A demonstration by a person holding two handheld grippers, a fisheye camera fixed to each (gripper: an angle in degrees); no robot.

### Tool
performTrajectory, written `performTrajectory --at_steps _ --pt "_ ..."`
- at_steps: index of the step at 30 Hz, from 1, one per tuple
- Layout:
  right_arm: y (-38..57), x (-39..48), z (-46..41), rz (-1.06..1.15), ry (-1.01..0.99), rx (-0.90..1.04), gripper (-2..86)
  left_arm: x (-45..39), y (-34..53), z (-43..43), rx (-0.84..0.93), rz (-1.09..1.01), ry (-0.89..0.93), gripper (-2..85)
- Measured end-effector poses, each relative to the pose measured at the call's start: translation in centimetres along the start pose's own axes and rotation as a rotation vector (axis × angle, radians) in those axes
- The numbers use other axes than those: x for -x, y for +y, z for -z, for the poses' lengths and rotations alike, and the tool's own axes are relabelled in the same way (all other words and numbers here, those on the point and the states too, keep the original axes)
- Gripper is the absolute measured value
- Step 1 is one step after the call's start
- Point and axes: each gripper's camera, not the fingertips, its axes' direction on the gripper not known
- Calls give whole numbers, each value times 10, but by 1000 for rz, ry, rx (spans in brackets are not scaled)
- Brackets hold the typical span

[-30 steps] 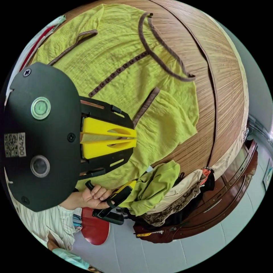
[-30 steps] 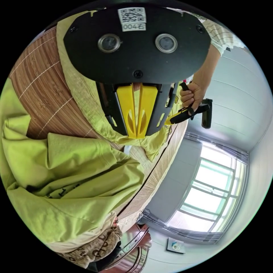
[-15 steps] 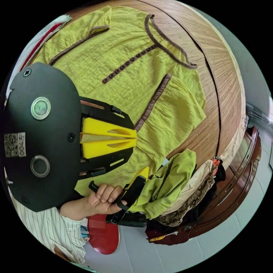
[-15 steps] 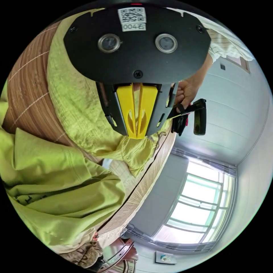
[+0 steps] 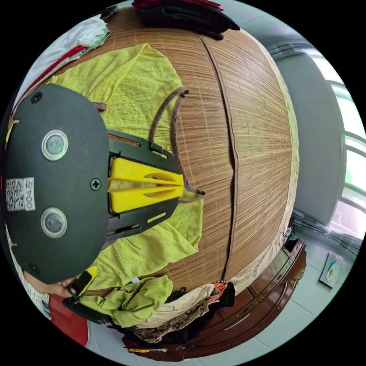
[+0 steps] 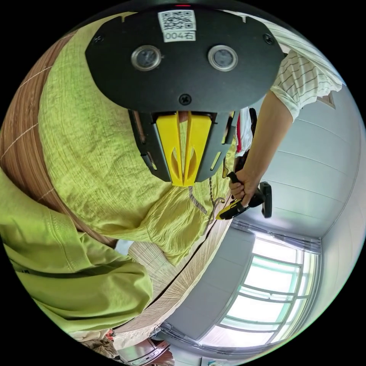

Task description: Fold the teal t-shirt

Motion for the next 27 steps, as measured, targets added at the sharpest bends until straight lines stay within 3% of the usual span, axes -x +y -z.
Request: performTrajectory --at_steps 11,21,25,27 --pt "2 -4 -11 10 -27 24 -7 -35 -57 -66 223 -120 -110 1" --pt "-6 -15 -5 -16 -11 2 -7 -20 -59 -58 151 -48 -28 1" --pt "-11 -33 5 -112 32 -37 -7 22 -47 -34 85 162 241 1" --pt "-12 -43 8 -163 44 -53 -7 30 -42 -19 26 180 222 1"
